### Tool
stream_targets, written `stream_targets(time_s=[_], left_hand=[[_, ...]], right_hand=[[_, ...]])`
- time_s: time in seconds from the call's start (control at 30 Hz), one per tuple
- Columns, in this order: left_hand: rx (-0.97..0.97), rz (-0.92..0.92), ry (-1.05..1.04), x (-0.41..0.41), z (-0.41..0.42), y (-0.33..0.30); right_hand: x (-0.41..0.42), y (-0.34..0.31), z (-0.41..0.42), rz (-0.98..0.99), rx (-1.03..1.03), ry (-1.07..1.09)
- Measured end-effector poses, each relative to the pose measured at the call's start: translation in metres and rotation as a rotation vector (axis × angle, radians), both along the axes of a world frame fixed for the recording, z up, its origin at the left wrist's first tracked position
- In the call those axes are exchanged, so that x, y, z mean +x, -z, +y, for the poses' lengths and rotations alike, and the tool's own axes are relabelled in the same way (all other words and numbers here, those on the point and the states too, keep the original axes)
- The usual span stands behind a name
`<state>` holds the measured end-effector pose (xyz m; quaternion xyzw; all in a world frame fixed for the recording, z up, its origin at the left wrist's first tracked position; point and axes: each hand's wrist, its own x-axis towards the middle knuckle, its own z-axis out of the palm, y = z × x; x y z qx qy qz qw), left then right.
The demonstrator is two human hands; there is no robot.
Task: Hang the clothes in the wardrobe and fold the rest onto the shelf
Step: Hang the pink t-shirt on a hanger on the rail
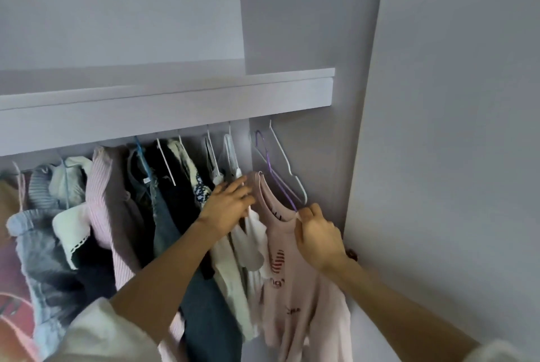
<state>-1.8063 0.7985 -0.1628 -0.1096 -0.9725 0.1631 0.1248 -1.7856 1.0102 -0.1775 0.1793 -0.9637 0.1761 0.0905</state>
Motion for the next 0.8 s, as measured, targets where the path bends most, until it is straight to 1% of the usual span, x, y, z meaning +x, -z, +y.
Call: stream_targets(time_s=[0.2,0.37,0.47,0.63,0.73,0.8], left_hand=[[0.107,0.010,0.118,0.011,-0.033,-0.001],[0.213,0.048,0.179,0.013,-0.034,0.003],[0.197,0.064,0.169,0.008,-0.035,0.010],[0.165,0.058,0.122,0.002,-0.038,0.018],[0.119,0.062,0.118,0.003,-0.039,0.020],[0.134,0.075,0.127,0.003,-0.039,0.021]], right_hand=[[-0.014,0.010,-0.044,0.032,-0.122,0.026],[-0.038,0.000,-0.068,0.165,-0.247,0.071],[-0.057,-0.006,-0.084,0.233,-0.264,0.063],[-0.082,-0.002,-0.098,0.252,-0.315,0.042],[-0.084,0.005,-0.099,0.295,-0.380,0.017],[-0.087,0.002,-0.099,0.314,-0.425,0.017]])
